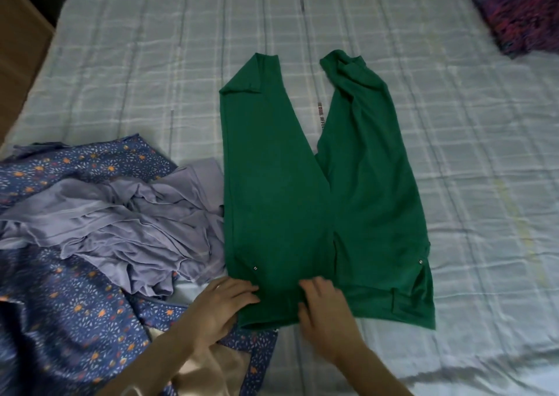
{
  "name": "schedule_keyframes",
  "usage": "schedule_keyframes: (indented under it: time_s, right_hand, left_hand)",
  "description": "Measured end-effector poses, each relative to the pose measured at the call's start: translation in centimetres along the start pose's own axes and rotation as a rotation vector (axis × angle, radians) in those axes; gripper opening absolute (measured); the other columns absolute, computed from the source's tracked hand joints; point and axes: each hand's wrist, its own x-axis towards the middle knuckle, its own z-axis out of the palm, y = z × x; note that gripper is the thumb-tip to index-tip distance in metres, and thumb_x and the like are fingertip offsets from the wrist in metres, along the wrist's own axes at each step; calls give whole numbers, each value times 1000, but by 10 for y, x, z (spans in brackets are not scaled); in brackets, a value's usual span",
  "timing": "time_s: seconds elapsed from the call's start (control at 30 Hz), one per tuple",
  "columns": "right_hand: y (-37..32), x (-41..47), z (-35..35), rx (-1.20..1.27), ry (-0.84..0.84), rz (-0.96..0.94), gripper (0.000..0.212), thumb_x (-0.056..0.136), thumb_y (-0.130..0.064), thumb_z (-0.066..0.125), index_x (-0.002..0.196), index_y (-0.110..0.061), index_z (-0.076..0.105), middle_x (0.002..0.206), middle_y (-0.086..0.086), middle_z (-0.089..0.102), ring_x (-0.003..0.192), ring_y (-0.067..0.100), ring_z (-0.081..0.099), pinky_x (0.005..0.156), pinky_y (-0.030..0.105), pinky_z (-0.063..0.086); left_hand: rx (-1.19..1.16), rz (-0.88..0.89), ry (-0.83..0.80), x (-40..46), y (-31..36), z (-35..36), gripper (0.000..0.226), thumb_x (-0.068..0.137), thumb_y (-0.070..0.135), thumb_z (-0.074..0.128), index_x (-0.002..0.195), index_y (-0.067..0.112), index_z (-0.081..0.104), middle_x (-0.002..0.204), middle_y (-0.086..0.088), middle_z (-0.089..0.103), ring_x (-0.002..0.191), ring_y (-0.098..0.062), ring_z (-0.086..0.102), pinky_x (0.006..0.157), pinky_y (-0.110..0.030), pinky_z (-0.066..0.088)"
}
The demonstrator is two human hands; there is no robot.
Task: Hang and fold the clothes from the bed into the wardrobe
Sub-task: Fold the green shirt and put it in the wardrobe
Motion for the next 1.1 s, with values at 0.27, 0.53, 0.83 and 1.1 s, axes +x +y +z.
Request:
schedule_keyframes:
  time_s: [0.27, 0.53, 0.83, 1.1]
  right_hand:
    - [-66, 27, -32, 246, -188, 169, 62, 71, -73, 49, 110, -25, 58, 103, -3, 61, 97, 19, 60, 79, 33, 50]
    - [-48, 20, -19, 374, -141, 242, 9, 93, -31, 53, 90, -22, 55, 89, 6, 67, 81, 25, 63, 69, 30, 48]
    - [-1, -6, -46, 961, -8, 332, 17, 87, -34, 57, 84, -17, 59, 80, -2, 66, 75, 12, 61, 73, 36, 52]
    - [100, -52, -89, 1368, 274, 570, 20, 94, 0, 56, 103, -12, 69, 99, 4, 75, 93, 21, 71, 78, 44, 58]
  left_hand:
    - [20, -139, 328, 14, 26, -7, 47, 67, 11, 70, 107, 33, 59, 103, 4, 46, 92, -16, 41, 73, -28, 28]
    - [-783, -885, 663, 45, 15, -16, 26, 85, -8, 63, 103, 5, 48, 92, -13, 56, 82, -34, 59, 60, -12, 46]
    - [-1043, -849, 488, 166, 54, -73, 53, 94, 12, 57, 140, 29, 37, 122, -11, 64, 94, -27, 65, 74, -37, 55]
    - [-783, -464, 382, 264, 147, -59, 68, 96, 15, 50, 151, 42, 22, 118, 32, 51, 93, 19, 52, 82, 5, 33]
